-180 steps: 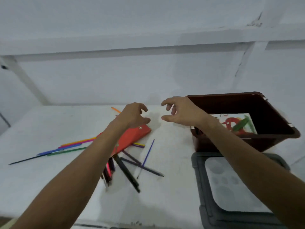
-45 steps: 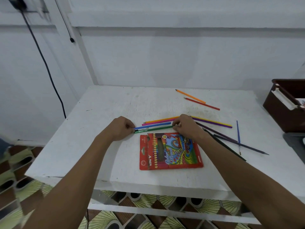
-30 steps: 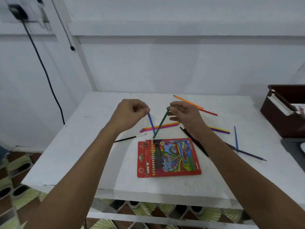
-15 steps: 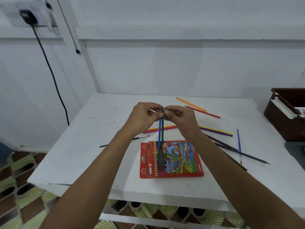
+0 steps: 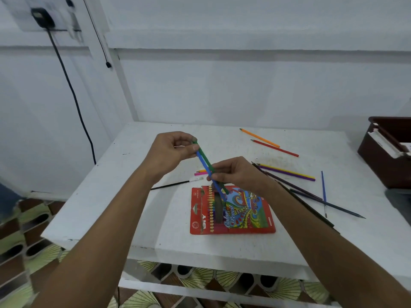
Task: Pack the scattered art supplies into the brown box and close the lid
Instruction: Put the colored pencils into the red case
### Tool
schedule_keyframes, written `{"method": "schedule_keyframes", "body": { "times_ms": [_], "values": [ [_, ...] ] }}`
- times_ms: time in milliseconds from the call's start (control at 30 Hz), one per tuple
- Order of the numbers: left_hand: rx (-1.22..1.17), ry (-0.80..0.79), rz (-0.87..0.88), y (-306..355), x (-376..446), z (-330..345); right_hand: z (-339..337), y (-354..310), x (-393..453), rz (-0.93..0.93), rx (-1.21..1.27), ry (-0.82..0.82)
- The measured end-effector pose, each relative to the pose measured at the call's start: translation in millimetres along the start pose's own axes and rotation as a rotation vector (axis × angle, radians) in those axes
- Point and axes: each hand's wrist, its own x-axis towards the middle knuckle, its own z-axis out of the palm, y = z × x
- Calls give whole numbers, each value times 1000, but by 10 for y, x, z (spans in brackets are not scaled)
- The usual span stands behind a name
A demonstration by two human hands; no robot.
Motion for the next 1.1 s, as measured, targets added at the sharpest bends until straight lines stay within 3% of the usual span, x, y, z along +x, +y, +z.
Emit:
{"method": "schedule_keyframes", "body": {
  "times_ms": [100, 200, 267, 367, 467, 867, 1100],
  "values": [
    [76, -7, -41, -151, -84, -146, 70, -6, 23, 33, -95, -64],
    [652, -43, 105, -308, -163, -283, 131, -22, 75, 37, -287, -70],
    [970, -179, 224, -369, -207, -292, 173, -30, 114, 12, -469, -52],
    [1091, -406, 154, -443, -243, -200, 270, -36, 147, -59, -614, -68],
    [1087, -442, 136, -538, -257, -157, 339, -44, 142, -119, -686, -74],
    [854, -211, 111, -1238, -619, -637, 46, 453, -310, -45, -831, 66],
    [864, -185, 108, -1446, -608, -615, 72, 680, -426, -94, -889, 105]
  ]
}}
